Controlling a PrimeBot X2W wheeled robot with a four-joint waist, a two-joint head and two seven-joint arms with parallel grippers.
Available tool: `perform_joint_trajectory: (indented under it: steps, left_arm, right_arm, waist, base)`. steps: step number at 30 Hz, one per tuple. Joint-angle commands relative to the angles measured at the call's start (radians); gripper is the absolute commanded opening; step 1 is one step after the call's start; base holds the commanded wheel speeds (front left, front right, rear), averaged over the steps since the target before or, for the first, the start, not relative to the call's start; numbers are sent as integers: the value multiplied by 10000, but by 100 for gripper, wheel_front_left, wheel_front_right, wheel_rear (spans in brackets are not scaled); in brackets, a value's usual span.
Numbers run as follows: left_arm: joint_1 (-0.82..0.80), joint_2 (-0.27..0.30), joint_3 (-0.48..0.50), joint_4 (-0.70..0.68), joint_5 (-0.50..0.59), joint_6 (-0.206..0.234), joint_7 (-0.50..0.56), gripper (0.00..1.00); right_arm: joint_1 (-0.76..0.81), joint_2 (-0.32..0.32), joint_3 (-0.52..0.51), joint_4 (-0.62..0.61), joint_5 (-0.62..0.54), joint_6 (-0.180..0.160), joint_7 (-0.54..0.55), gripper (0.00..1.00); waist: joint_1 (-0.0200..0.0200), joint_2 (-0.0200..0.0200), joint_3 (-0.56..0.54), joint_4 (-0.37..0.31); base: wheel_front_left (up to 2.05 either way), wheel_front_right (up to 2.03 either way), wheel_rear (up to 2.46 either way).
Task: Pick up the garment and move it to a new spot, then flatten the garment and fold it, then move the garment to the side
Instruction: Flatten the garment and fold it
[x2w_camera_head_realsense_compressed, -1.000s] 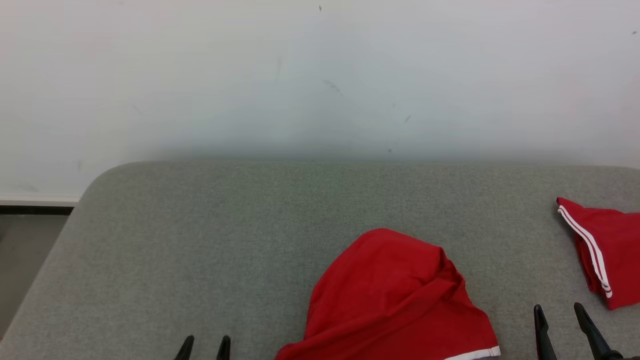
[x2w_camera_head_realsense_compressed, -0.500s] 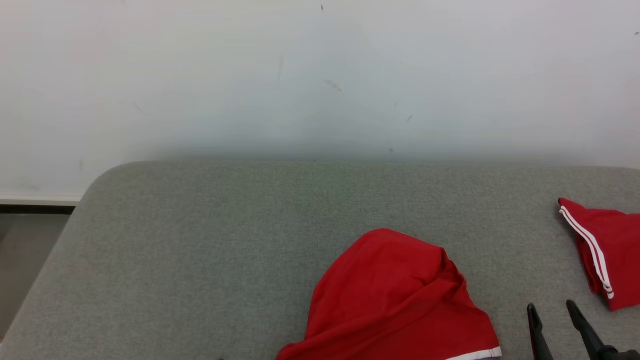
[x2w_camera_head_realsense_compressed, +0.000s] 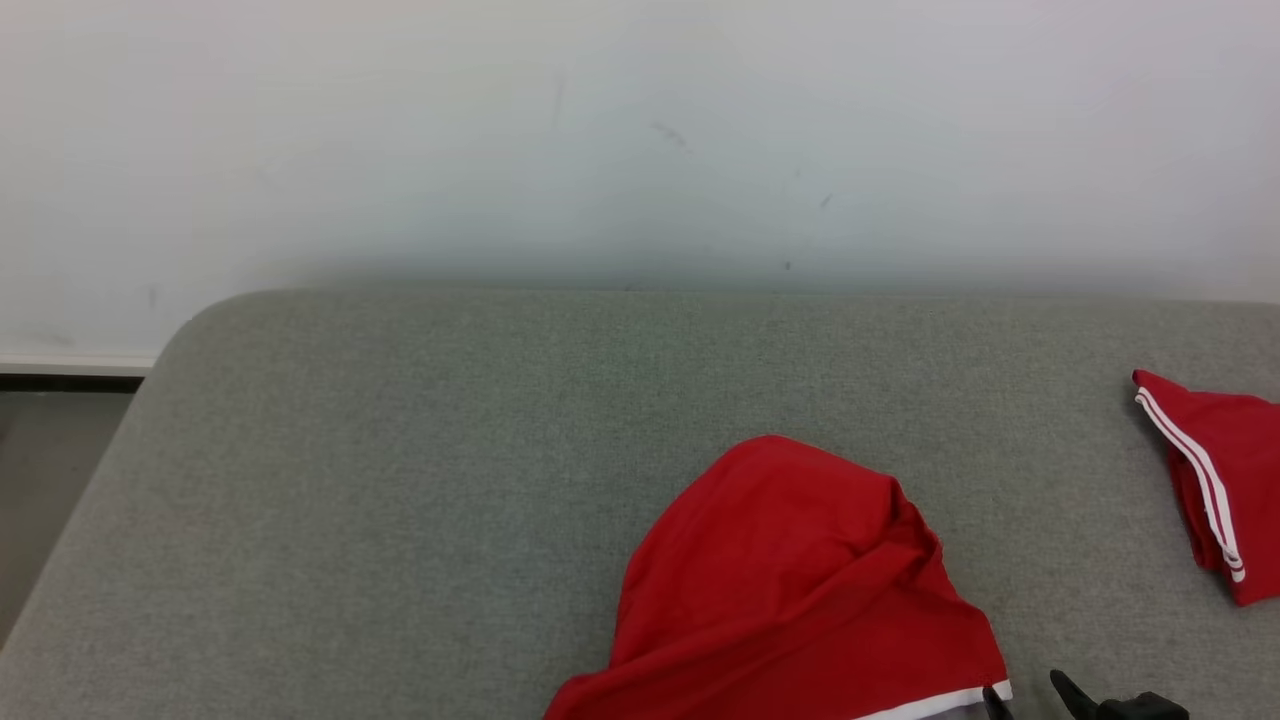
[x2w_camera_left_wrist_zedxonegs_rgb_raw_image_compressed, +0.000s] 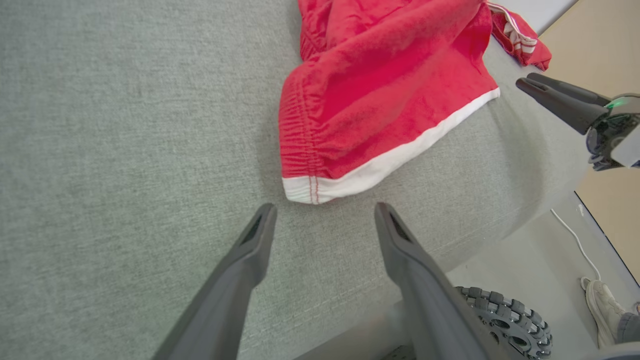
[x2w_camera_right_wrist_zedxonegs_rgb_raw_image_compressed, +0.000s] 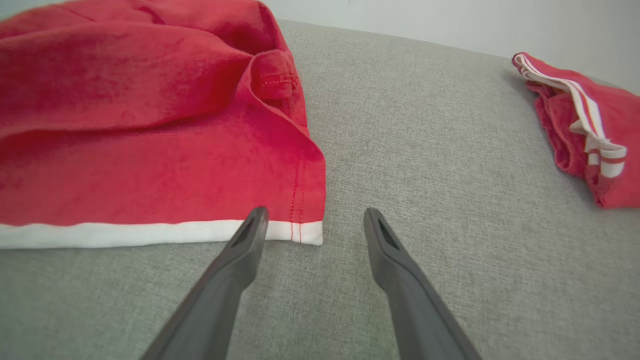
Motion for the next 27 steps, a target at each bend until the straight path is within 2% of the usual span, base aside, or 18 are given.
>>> perform_joint_trajectory:
  steps: [1,15,27]
  left_arm:
    - [-193,120,-72,153,-203,13,-165,100]
    - [-1298,571,-1311,676,-1068,12,-884,100]
    - [-2365,925,-2490,1172,-1700,13,-1271,100]
  right_arm:
    - [-153,-40,45,107,65,-19,-21,100]
    - [-734,104,270,872,-49,-19,-593,100]
    - [-1217,180,456,1329,51,-19,-690,100]
  waist:
    - [-1,0,88,7]
    - [-1,0,446,71]
    - [-1,0,865,-132]
  base:
    - [0,0,0]
    - [0,0,0]
    - [0,0,0]
